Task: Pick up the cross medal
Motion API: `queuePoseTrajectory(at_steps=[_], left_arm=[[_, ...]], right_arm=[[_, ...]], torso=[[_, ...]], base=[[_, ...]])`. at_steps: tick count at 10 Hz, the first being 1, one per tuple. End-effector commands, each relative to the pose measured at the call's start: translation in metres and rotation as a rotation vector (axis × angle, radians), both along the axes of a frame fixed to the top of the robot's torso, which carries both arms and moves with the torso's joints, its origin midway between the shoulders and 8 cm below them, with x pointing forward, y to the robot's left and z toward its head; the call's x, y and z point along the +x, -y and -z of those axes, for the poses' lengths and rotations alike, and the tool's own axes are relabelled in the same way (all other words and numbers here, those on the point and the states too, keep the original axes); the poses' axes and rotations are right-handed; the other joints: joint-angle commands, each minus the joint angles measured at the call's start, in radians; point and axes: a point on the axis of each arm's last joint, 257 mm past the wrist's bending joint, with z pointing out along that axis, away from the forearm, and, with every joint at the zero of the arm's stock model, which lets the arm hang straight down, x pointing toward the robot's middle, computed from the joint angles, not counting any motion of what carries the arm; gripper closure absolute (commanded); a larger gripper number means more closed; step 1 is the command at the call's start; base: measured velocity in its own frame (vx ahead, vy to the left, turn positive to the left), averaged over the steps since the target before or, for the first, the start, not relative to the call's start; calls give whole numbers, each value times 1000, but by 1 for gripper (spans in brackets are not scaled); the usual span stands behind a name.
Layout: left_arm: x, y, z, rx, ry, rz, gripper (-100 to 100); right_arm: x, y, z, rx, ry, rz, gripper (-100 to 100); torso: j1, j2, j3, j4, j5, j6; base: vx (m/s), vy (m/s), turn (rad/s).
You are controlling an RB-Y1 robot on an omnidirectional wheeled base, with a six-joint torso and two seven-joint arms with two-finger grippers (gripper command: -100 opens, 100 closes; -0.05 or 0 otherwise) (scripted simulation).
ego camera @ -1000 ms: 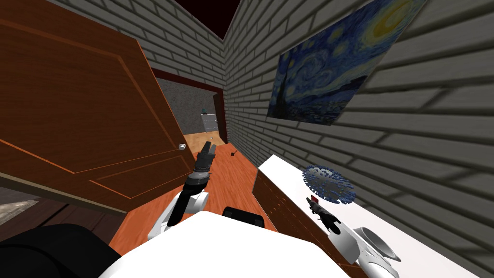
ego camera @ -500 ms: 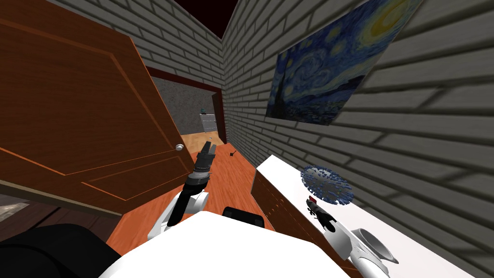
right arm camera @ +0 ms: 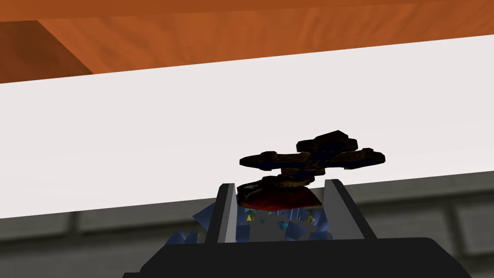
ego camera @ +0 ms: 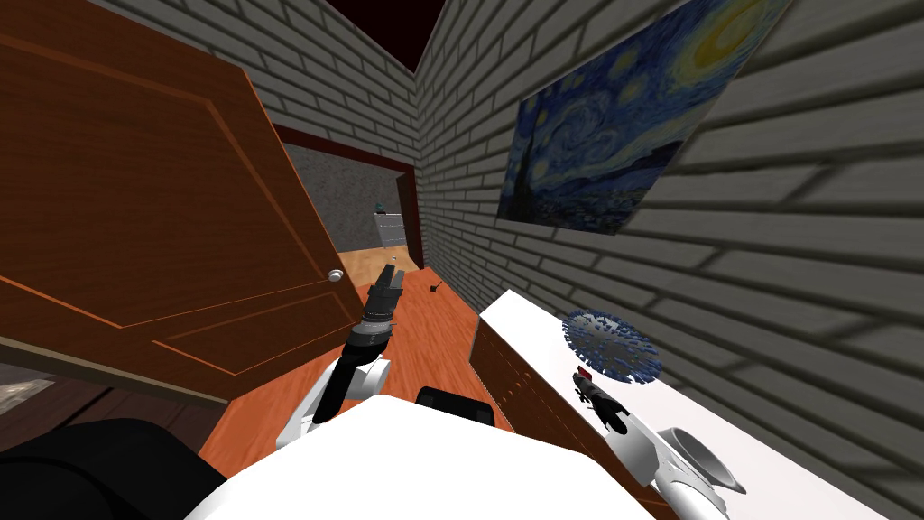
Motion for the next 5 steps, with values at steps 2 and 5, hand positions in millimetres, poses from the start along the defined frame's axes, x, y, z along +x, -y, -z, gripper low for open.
queuePoseTrajectory(at_steps=[2, 5], left_arm=[[0, 0, 0, 0, 0, 0, 0], [0, 0, 0, 0, 0, 0, 0]], right_arm=[[-4, 10, -10, -1, 0, 6, 100], [-4, 10, -10, 0, 0, 5, 0]], torso=[[2, 1, 1, 0, 0, 0], [3, 2, 1, 1, 1, 0]], base=[[-37, 63, 27], [-26, 43, 1]])
